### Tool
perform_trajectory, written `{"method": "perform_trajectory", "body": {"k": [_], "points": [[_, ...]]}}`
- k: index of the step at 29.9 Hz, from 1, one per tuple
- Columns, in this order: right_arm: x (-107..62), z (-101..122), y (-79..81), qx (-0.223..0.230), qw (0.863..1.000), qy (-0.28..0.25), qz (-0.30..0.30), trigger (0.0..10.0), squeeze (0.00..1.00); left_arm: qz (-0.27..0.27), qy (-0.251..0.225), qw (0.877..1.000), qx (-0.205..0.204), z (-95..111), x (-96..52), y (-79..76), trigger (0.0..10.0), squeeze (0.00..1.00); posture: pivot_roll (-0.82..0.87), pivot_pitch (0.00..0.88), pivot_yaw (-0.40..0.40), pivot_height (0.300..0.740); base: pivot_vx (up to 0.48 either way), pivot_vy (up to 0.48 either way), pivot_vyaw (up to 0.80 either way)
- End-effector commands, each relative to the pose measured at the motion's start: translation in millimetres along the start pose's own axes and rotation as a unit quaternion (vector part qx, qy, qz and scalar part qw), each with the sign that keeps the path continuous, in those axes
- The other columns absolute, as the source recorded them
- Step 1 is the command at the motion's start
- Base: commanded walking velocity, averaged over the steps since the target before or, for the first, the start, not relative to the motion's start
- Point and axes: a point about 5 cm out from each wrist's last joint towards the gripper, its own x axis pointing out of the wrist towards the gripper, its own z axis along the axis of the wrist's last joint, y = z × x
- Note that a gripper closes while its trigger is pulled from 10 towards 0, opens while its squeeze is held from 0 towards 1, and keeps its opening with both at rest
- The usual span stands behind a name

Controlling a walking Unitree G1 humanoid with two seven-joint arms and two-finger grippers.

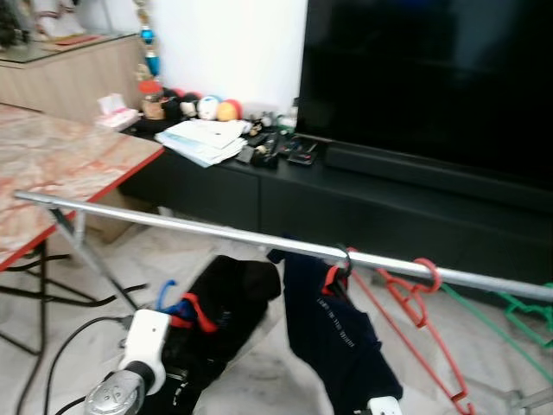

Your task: Hang hanger

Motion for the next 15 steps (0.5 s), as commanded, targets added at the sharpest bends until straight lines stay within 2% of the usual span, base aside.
{"method": "perform_trajectory", "body": {"k": [1, 4, 5, 6, 9, 12, 13, 15], "points": [[0.1, 4, -1.9, -0.006, 1.0, -0.004, -0.002, 10.0, 0.0, -0.017, -0.007, 0.999, 0.038, 10, -0.1, 1.7, 10.0, 0.0, 0.07, 0.028, 0.0, 0.74, 0.0, 0.0, 0.0], [0.1, 4, -2.0, -0.006, 1.0, -0.004, -0.002, 10.0, 0.0, -0.011, -0.016, 0.998, 0.054, 18, 3.2, 7.1, 10.0, 0.0, 0.07, 0.028, 0.0, 0.74, 0.0, 0.0, 0.0], [0.1, 4, -2.0, -0.009, 1.0, -0.004, -0.003, 10.0, 0.0, 0.003, -0.032, 0.997, 0.067, 31, 10.6, 13.9, 10.0, 0.0, 0.07, 0.029, -0.001, 0.74, 0.0, 0.0, 0.0], [0.1, 4, -2.0, -0.01, 1.0, -0.004, -0.003, 10.0, 0.0, 0.005, -0.035, 0.997, 0.07, 34, 12.0, 15.3, 10.0, 0.0, 0.07, 0.028, -0.003, 0.74, 0.0, 0.0, 0.0], [0.1, 5, -2.1, -0.012, 1.0, -0.004, -0.003, 10.0, 0.0, 0.015, -0.033, 0.992, 0.12, 49, 27.7, 17.2, 10.0, 0.0, 0.07, 0.033, -0.006, 0.74, 0.0, 0.0, 0.0], [0.1, 5, -2.0, -0.01, 1.0, -0.004, -0.003, 10.0, 0.0, 0.03, -0.041, 0.991, 0.125, 62, 40.1, 19.1, 10.0, 0.0, 0.06, 0.033, -0.005, 0.74, 0.0, 0.0, 0.0], [0.1, 4, -1.9, -0.009, 1.0, -0.004, -0.003, 10.0, 0.0, 0.049, -0.043, 0.99, 0.128, 70, 46.7, 23.2, 10.0, 0.0, 0.05, 0.031, -0.004, 0.74, 0.0, 0.0, 0.0], [0.1, 4, -2.0, -0.008, 1.0, -0.005, -0.003, 10.0, 0.0, 0.061, -0.046, 0.989, 0.125, 75, 50.3, 25.7, 10.0, 0.0, 0.05, 0.032, -0.004, 0.74, 0.0, 0.0, 0.0]]}}
